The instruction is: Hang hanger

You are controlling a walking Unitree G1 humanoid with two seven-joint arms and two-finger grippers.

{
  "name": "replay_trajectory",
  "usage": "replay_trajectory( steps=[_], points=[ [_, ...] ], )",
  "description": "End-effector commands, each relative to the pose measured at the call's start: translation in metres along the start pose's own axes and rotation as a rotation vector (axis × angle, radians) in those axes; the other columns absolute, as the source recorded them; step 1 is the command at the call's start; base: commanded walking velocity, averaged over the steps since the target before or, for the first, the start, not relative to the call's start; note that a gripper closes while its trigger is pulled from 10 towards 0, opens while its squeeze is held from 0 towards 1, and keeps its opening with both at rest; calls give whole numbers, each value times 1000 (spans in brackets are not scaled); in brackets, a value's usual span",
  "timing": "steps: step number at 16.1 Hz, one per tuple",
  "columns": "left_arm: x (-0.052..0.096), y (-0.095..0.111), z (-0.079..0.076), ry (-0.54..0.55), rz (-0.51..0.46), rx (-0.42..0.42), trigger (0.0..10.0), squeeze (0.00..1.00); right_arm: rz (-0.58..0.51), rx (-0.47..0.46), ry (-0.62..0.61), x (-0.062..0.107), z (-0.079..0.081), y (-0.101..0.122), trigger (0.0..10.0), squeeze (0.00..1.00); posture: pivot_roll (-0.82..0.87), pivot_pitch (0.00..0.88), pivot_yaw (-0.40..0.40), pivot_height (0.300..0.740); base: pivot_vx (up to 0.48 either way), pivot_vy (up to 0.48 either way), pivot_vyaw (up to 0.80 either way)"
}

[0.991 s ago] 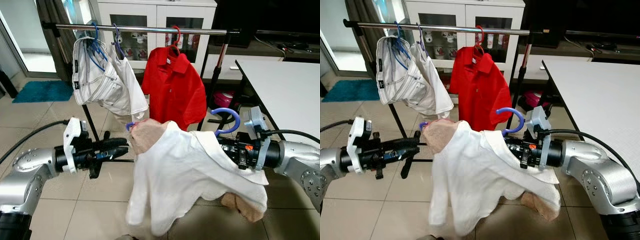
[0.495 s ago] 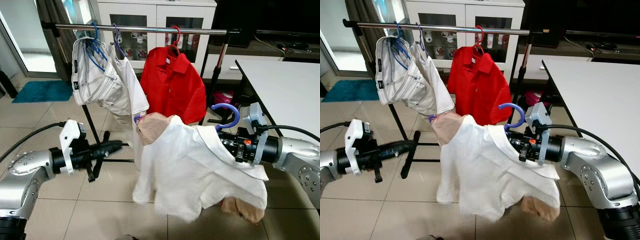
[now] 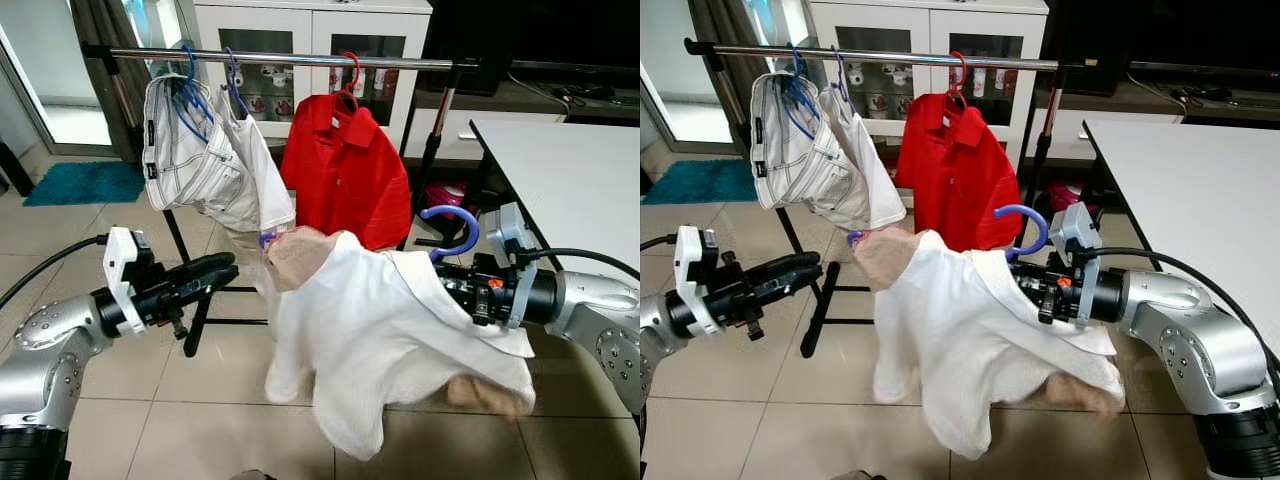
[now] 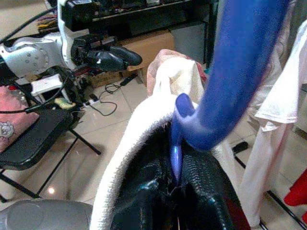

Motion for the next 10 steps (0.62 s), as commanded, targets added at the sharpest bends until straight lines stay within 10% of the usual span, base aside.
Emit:
replay_trajectory(
  steps=[1,5,6,10],
  points=[
    [1,-2,1,-25,22,5,10000,1000,-26,38,36,1,7,12,10000,0,-144,0,7,740,0,0,0],
    [-2,-9,11,-1,47,-53,10000,1000,-22,44,66,-1,10,14,10000,0,-147,0,7,740,0,0,0],
    [-7,-10,8,-42,51,-45,10000,0,-22,43,76,-1,12,14,10000,0,-149,0,12,740,0,0,0],
    [-21,-15,-10,-192,52,-2,10000,0,-24,36,76,-1,13,12,10000,0,-151,0,18,740,0,0,0]
  ],
)
Point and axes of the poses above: a point about 5 cm out from each wrist's last joint towards the gripper, its own x axis pointing back from the gripper into the wrist, its own y axis along the axis of the wrist's last joint, z = x × y, the point moved 3 cm from there along -x, pointing out of the wrist towards the gripper, and after that the axes turned 9 degrees about -x, right-handed, at the moved point
